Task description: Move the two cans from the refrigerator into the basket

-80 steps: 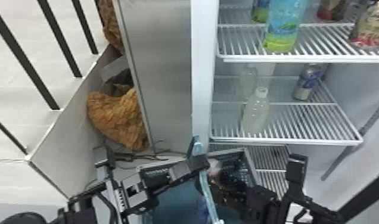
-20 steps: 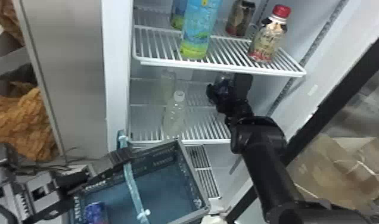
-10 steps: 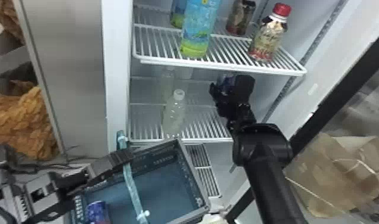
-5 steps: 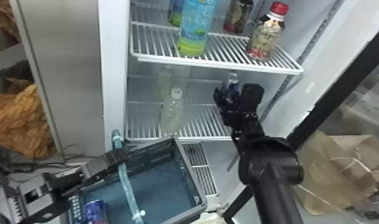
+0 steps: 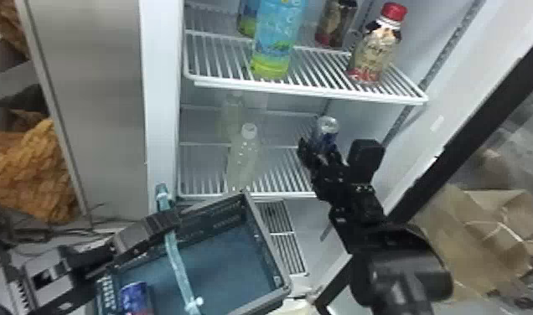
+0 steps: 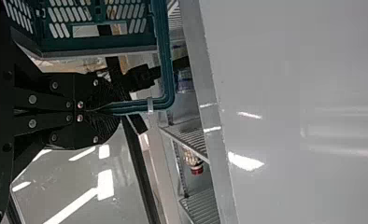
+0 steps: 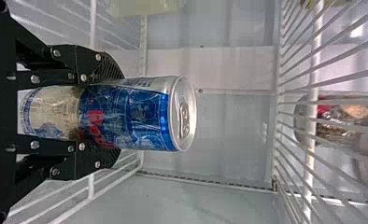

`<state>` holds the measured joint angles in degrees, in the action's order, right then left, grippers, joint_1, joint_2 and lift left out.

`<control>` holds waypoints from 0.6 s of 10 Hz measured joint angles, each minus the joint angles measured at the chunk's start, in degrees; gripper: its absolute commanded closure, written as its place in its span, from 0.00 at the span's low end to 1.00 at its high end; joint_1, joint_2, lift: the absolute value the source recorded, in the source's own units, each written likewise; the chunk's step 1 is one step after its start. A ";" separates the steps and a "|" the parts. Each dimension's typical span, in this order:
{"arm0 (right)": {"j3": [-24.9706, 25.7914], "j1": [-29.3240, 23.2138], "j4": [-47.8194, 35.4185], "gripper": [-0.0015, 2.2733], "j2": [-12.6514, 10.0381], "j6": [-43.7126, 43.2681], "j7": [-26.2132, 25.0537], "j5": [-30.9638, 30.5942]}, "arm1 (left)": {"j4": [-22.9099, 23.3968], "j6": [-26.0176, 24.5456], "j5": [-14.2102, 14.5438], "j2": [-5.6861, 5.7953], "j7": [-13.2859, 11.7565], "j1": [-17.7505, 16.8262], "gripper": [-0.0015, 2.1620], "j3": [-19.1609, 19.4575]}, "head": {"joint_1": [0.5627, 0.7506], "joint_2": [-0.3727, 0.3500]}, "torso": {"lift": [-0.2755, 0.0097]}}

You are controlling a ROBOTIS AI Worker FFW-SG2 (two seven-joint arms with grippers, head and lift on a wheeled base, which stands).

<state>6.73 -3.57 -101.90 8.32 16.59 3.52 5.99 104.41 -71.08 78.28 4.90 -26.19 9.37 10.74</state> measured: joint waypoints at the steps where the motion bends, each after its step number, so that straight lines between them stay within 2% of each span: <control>1: 0.27 -2.78 -3.02 0.56 0.10 0.26 0.10 1.27 | 0.00 0.10 0.08 0.02 0.00 0.04 0.56 0.00 | 0.70 0.08 | 0.20; 6: 1.38 -15.20 -17.92 0.56 0.82 1.32 1.27 7.12 | 0.05 0.21 0.10 0.06 0.00 0.43 0.56 0.00 | 0.70 0.08 | 0.20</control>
<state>8.10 -18.76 -119.83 9.14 17.91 4.79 13.10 104.47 -70.87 78.38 4.95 -26.19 9.80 10.74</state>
